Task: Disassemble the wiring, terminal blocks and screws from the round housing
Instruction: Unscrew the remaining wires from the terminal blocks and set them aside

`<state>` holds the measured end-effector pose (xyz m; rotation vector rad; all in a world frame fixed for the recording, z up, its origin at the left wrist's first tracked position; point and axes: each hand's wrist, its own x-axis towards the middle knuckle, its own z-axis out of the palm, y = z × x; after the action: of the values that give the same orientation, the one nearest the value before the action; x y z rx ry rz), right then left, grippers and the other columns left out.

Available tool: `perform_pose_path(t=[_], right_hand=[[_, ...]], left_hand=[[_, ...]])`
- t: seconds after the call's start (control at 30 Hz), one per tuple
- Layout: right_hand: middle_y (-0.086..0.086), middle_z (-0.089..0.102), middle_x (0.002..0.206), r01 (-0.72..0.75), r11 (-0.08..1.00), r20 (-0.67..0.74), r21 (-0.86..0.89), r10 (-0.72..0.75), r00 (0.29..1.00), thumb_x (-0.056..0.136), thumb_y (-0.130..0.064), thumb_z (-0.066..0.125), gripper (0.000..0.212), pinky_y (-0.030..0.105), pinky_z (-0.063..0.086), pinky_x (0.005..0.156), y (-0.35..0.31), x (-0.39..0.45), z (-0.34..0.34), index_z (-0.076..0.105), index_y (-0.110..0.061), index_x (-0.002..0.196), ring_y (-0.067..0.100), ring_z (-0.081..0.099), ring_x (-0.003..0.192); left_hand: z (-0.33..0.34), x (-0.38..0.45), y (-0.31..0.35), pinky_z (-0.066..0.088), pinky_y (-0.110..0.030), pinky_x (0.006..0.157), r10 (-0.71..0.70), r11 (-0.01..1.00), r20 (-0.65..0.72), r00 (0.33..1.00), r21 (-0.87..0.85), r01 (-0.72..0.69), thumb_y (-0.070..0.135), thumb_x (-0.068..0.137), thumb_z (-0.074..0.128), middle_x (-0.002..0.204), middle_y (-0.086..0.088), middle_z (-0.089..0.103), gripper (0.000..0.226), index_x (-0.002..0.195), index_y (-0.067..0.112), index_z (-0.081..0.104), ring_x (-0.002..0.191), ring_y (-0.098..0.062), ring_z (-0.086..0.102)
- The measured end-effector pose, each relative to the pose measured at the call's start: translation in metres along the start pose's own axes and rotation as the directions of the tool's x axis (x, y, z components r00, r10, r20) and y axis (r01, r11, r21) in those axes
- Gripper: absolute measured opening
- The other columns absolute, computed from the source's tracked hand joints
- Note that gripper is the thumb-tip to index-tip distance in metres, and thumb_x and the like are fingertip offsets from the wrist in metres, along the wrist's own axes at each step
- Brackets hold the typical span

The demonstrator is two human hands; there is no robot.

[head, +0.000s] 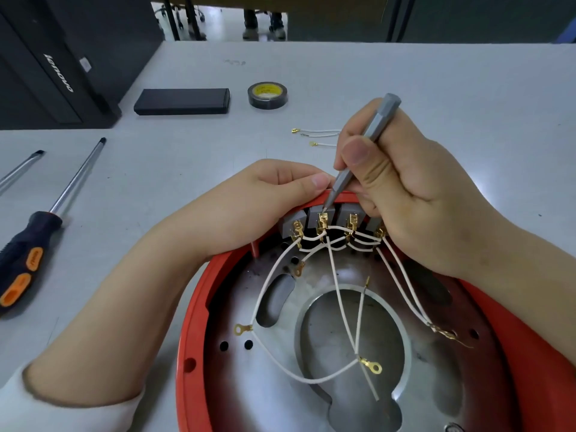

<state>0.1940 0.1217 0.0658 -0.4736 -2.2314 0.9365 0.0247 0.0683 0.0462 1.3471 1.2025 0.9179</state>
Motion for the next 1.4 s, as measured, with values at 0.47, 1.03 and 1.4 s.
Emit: perform_pose_path(t=[0.47,1.03,1.4], right_hand=[[-0.006,0.047,0.063,0.164,0.931,0.008,-0.327,-0.170,0.985,0.101,-0.031,0.035,0.019,0.023,0.036,0.051,-0.004,-0.008,0.000,0.048,-0.019,0.094,0.014,0.042,0.053],[0.006,0.054,0.067,0.201,0.928,0.046,-0.315,-0.197,0.979,0.100,-0.028,0.040,0.028,0.038,0.043,0.049,-0.005,-0.011,0.001,0.052,-0.004,0.091,0.022,0.049,0.054],[-0.028,0.048,0.044,-0.217,0.969,0.158,0.120,0.197,0.967,0.104,-0.018,0.036,0.022,0.005,0.036,0.041,-0.003,0.028,-0.004,0.043,-0.022,0.084,-0.005,0.050,0.041]], left_hand=[[0.001,-0.004,0.005,0.049,-0.015,0.066,0.047,0.997,-0.032,0.998,0.060,-0.045,0.037,0.083,0.051,0.077,-0.005,0.069,0.030,0.075,0.018,0.072,0.071,-0.014,0.062],[0.000,-0.001,0.000,0.046,-0.016,0.064,0.056,0.995,-0.032,0.998,0.078,-0.054,0.033,0.088,0.052,0.081,-0.012,0.065,0.037,0.087,0.000,0.068,0.075,-0.019,0.056],[-0.003,0.003,-0.003,0.050,-0.039,0.094,-0.003,0.999,-0.032,0.999,0.033,0.004,0.033,0.088,0.048,0.106,-0.013,0.073,0.036,0.107,0.012,0.070,0.105,-0.036,0.065]])
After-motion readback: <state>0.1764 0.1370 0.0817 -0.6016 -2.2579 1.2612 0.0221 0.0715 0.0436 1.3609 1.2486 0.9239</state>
